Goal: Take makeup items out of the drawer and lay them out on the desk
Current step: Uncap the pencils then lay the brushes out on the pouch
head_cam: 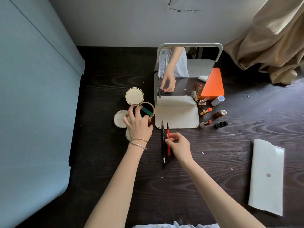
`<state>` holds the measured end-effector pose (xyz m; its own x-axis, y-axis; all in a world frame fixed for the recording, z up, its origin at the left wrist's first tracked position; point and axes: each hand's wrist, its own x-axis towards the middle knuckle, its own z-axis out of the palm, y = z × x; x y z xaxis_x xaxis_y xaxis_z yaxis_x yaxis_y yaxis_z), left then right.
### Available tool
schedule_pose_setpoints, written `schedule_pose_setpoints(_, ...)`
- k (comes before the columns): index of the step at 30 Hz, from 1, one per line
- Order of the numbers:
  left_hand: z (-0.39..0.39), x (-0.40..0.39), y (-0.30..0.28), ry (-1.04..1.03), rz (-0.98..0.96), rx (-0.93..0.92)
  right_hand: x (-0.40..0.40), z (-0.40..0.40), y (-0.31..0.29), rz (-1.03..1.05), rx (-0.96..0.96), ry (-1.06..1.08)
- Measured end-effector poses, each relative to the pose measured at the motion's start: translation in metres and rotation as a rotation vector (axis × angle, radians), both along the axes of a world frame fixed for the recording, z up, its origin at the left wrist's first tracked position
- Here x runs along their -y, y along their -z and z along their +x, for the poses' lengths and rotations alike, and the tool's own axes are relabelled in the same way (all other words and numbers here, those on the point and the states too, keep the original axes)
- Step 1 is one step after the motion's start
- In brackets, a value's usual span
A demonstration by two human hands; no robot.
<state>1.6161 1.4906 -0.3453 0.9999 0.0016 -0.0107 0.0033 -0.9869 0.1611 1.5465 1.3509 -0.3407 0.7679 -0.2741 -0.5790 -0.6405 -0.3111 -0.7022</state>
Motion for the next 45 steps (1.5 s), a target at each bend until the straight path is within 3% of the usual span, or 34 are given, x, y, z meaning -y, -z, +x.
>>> schedule_pose_setpoints(15,-0.001,0.003,-0.006,-0.014,-0.022,-0.083,-0.001,0.001,-0.001,-0.027,-0.006,0.006)
schedule_pose_setpoints(21,-0.037,0.005,-0.026,0.026,-0.195,0.176,-0.002,-0.001,-0.001,-0.056,0.003,-0.009)
schedule_pose_setpoints(25,-0.062,0.027,-0.036,-0.001,-0.306,-0.306,0.001,-0.003,-0.003,-0.084,-0.004,0.005)
schedule_pose_setpoints(28,-0.065,0.040,-0.031,-0.058,-0.274,-0.494,0.005,-0.004,-0.005,-0.111,-0.004,0.005)
schedule_pose_setpoints(33,-0.057,0.049,-0.022,-0.099,-0.209,-0.587,0.009,-0.002,-0.008,-0.132,0.004,-0.005)
schedule_pose_setpoints(45,-0.052,0.028,-0.017,-0.119,-0.220,-0.556,-0.010,0.007,-0.001,-0.177,-0.060,-0.108)
